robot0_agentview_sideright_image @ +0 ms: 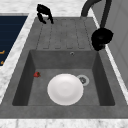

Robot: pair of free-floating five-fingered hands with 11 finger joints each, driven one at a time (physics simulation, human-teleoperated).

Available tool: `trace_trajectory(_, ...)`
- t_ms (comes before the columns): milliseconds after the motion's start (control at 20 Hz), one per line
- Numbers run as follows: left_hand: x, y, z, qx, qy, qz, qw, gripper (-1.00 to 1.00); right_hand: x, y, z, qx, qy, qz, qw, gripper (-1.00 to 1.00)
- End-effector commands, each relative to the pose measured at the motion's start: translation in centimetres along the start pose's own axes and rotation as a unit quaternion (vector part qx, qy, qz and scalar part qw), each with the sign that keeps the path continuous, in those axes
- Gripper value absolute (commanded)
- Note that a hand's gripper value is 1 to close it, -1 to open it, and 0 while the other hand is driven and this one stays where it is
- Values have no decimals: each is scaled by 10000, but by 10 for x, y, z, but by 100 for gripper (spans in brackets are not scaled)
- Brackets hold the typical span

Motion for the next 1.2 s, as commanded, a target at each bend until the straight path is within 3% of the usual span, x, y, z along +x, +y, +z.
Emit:
trace_trajectory(0, 0, 0, 0, 0, 0, 0, 10000, 0, 0, 19, 16, -60, 392, -98, 9992, 100)
trace_trajectory(1150, 0, 0, 0, 0, 0, 0, 10000, 0, -6, 24, 18, -303, 313, -330, 9985, 100)
